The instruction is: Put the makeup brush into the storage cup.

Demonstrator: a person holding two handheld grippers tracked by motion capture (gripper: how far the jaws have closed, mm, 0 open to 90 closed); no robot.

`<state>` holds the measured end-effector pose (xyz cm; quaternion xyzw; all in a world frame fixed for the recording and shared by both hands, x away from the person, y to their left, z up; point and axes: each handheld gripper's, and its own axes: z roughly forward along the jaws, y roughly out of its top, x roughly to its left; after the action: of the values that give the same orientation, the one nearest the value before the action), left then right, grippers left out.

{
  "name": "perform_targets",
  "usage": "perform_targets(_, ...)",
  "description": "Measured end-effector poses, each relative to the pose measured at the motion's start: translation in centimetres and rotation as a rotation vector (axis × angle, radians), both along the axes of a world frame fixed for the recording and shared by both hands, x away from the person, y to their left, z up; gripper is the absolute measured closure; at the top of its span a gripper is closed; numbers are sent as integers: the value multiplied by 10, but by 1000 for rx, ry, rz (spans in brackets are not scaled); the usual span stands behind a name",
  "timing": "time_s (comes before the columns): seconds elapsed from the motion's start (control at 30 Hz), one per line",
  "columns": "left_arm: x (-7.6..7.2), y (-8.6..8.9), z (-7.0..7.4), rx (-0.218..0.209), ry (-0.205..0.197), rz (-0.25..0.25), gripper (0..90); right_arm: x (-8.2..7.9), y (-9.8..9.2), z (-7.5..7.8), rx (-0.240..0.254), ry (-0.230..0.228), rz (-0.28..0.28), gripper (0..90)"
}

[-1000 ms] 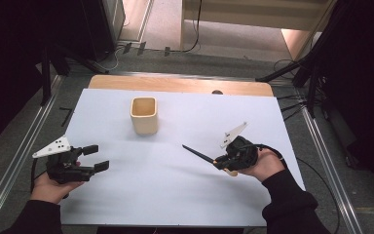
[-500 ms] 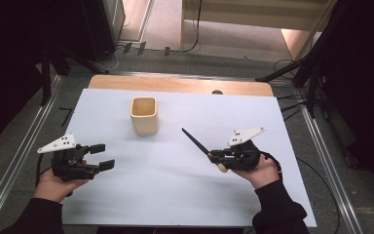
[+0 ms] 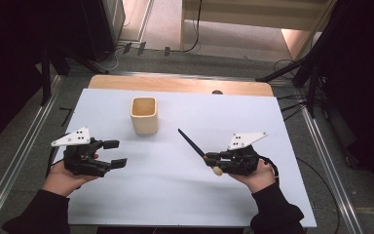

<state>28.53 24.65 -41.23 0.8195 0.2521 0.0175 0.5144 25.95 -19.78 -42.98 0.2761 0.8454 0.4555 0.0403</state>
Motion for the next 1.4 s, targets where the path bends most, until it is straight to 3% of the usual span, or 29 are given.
perform_targets(0.3, 5, -29, 11, 17, -20, -72, 245, -2, 5, -2, -12, 7, 27, 783)
perform_targets(0.5, 5, -42, 10, 17, -28, -101, 245, -3, 11, -1, -8, -3, 52, 783)
perform_targets(1.4, 2, -79, 7, 2, -28, -232, 294, 2, 42, -1, 8, -15, 190, 783)
